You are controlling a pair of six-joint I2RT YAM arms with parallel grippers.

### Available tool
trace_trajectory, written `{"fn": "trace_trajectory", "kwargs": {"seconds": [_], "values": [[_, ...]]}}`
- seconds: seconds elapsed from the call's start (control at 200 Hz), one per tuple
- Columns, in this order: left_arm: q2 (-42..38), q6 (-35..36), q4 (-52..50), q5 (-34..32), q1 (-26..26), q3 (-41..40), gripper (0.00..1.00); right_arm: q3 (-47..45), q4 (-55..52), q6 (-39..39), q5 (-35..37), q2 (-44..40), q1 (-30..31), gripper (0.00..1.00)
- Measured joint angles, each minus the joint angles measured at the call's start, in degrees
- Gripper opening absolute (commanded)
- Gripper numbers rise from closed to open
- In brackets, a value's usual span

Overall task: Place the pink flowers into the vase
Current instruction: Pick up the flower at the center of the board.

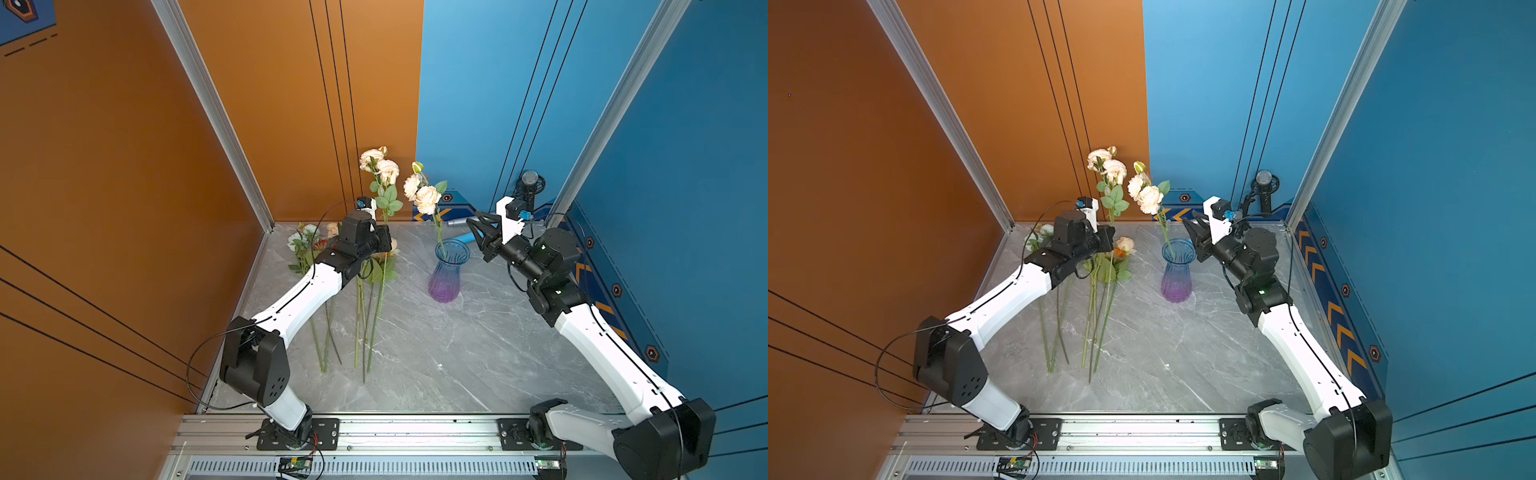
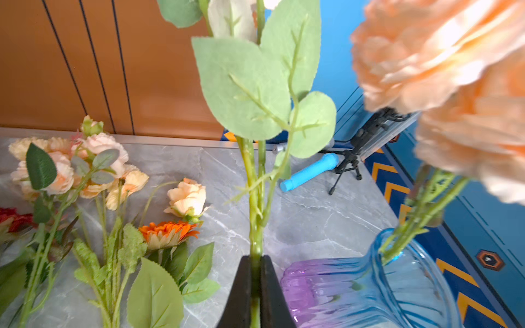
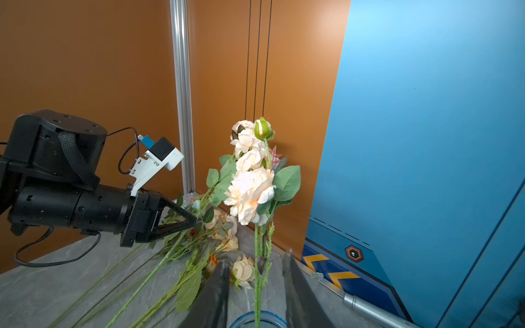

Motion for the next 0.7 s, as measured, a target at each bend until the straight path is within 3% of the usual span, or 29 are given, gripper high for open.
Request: {"fn": "trace_trajectory", "kwargs": {"seconds": [0.18, 0.446, 0.701], "values": [[-4.5, 1.0, 6.2, 3.6, -0.2, -5.2, 0.00, 4.5, -2.7, 2.7, -6.4, 2.3, 0.5, 0.34], [-11.7, 2.6, 8.9, 3.8, -1.2, -8.7, 0.00, 9.0, -4.7, 4.9, -11.7, 4.7, 2.8, 0.36], [-16.7, 4.9, 12.9, 8.9, -3.3, -9.6, 0.00, 13.1, -5.6, 6.2, -14.7, 9.1, 4.8, 0.46]]}}
